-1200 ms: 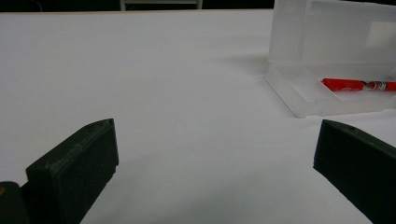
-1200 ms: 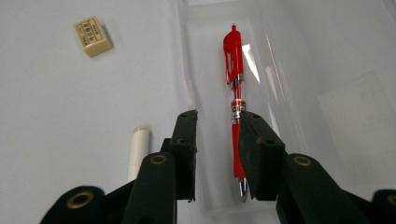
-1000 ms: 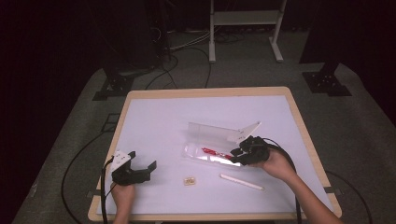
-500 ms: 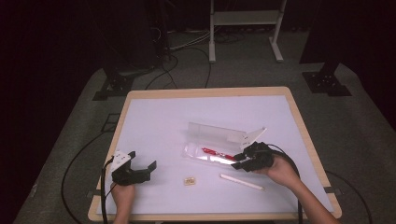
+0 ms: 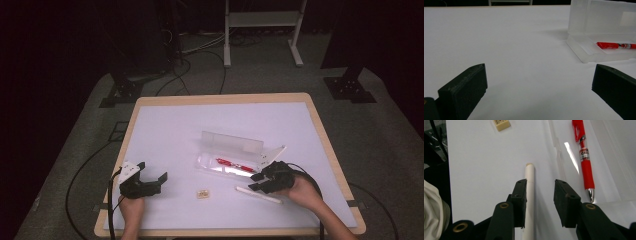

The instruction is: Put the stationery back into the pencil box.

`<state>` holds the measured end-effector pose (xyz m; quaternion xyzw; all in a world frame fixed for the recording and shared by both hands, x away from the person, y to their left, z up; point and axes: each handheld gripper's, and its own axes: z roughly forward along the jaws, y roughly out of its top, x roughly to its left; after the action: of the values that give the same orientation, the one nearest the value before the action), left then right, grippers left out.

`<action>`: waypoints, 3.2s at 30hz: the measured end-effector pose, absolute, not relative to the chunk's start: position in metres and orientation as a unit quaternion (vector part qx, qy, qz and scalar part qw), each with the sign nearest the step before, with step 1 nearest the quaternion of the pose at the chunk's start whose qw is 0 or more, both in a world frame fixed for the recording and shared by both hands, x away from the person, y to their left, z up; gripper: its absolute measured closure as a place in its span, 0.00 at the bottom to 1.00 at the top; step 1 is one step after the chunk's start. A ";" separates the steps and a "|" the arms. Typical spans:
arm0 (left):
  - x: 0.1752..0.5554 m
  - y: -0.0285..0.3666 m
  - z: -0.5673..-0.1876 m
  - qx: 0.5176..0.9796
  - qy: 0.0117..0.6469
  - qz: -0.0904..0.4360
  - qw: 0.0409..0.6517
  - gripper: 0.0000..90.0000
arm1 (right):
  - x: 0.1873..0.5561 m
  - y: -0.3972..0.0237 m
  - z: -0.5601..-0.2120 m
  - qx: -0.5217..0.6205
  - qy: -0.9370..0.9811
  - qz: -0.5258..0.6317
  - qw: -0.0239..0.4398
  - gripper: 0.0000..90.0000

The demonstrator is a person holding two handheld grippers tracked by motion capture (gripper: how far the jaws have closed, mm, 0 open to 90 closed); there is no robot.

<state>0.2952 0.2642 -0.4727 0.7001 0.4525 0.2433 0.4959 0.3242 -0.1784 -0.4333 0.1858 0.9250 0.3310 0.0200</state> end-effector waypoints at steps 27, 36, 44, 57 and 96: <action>0.295 0.264 -0.473 0.702 0.452 0.243 0.494 0.00 | 0.301 -0.195 -0.450 0.191 0.923 0.333 0.005 0.76; 0.295 0.264 -0.473 0.701 0.453 0.243 0.494 0.00 | 0.301 -0.197 -0.454 0.187 0.925 0.332 0.012 0.80; 0.295 0.264 -0.473 0.701 0.453 0.243 0.494 0.00 | 0.299 -0.195 -0.459 0.186 0.927 0.326 0.011 0.86; 0.295 0.264 -0.473 0.701 0.453 0.243 0.494 0.00 | 0.299 -0.197 -0.456 0.182 0.926 0.330 0.016 0.86; 0.295 0.265 -0.472 0.700 0.452 0.243 0.497 0.00 | 0.337 -0.160 -0.408 0.161 0.931 0.325 0.048 0.87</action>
<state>0.2946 0.2652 -0.4724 0.7001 0.4517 0.2425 0.4971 0.3373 -0.1597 -0.4076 0.1613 0.9306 0.3250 0.0478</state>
